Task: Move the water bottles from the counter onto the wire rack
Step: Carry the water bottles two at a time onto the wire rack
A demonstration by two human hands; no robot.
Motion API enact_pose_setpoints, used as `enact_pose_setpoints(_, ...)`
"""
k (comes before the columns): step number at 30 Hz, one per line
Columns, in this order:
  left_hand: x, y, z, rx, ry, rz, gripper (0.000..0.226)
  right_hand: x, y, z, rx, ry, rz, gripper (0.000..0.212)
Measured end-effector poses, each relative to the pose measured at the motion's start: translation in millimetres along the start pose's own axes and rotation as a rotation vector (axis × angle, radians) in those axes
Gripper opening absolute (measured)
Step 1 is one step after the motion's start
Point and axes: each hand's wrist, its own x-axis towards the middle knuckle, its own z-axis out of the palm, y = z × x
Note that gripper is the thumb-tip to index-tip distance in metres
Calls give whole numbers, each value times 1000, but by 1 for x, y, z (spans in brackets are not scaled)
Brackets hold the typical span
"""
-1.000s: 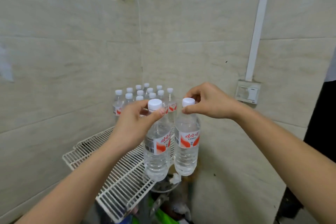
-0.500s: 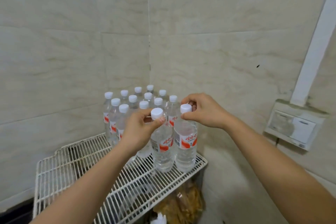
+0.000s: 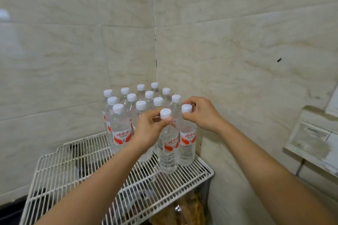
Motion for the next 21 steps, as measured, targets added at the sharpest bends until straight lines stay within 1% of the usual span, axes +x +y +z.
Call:
enact_pose_setpoints(3,4,1,4,-29,-1,-6,16,6,1,2,-14,-6,-5,28)
enact_pose_setpoints(7,8,3,7,-40,14,-4,29,11,3,4,-24,-8,-5,26)
enact_pose_setpoints(16,18,-7,11,-13,23,-36,23,15,9,2,-22,2,-8,21)
enact_pose_setpoints(21,18,-5,10,-26,20,-32,31,17,9,2,-32,-14,-23,22)
